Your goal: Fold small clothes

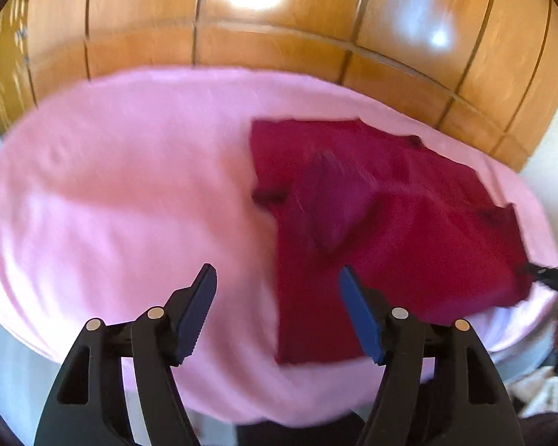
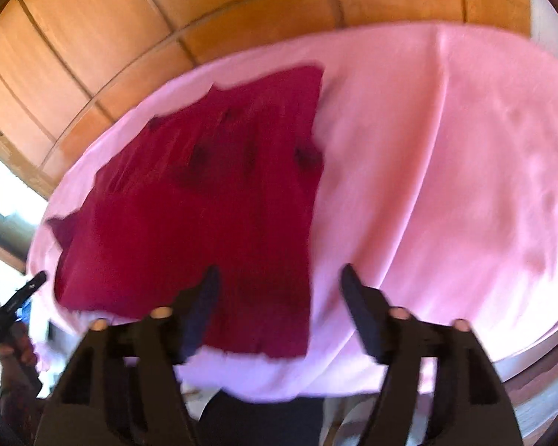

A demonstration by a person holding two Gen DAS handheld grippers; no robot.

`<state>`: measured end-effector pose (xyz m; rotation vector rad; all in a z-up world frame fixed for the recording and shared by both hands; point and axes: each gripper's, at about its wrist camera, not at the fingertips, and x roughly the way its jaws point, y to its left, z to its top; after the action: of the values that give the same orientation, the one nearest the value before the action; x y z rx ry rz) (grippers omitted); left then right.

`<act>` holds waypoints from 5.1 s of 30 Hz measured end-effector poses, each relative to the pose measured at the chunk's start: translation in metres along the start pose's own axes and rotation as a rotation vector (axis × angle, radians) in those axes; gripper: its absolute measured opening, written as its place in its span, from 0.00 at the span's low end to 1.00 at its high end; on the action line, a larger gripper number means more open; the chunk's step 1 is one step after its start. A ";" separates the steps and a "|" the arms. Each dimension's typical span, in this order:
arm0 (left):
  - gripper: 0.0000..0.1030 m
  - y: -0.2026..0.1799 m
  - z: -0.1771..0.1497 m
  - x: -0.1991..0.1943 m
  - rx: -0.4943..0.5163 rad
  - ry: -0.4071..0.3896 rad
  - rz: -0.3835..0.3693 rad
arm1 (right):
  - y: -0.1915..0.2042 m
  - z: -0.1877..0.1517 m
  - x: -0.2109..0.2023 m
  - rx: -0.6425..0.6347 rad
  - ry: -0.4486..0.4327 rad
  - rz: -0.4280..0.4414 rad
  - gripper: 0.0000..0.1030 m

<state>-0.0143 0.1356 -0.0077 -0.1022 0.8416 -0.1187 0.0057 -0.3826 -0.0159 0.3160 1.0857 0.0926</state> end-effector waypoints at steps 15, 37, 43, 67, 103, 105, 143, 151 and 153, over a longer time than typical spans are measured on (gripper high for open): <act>0.75 -0.021 0.025 0.014 0.094 -0.039 0.144 | 0.073 0.014 0.034 -0.175 -0.046 -0.005 0.81; 0.90 0.010 0.012 0.030 0.030 0.050 0.219 | 0.066 0.000 0.069 -0.165 -0.009 -0.039 0.98; 0.96 0.031 0.006 0.021 -0.032 0.057 0.138 | 0.063 0.005 0.048 -0.131 -0.041 -0.011 0.98; 0.66 -0.006 0.036 0.048 0.100 0.075 -0.199 | 0.034 0.051 0.057 -0.176 -0.086 -0.107 0.62; 0.51 -0.052 0.037 0.054 0.299 -0.006 0.003 | 0.034 0.048 0.065 -0.167 -0.079 -0.176 0.54; 0.49 -0.046 0.037 0.056 0.269 0.001 -0.032 | 0.038 0.047 0.063 -0.190 -0.074 -0.179 0.34; 0.08 -0.025 0.188 0.164 0.048 -0.008 -0.056 | 0.047 0.199 0.150 -0.113 -0.077 -0.091 0.07; 0.41 0.011 0.171 0.154 -0.088 0.012 0.010 | 0.042 0.186 0.107 -0.091 -0.159 -0.048 0.46; 0.41 0.021 0.154 0.133 -0.112 0.001 -0.010 | 0.045 0.176 0.086 -0.103 -0.170 0.010 0.47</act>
<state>0.1896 0.1440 -0.0068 -0.2120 0.8490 -0.0813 0.2050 -0.3564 -0.0007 0.2324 0.9076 0.1283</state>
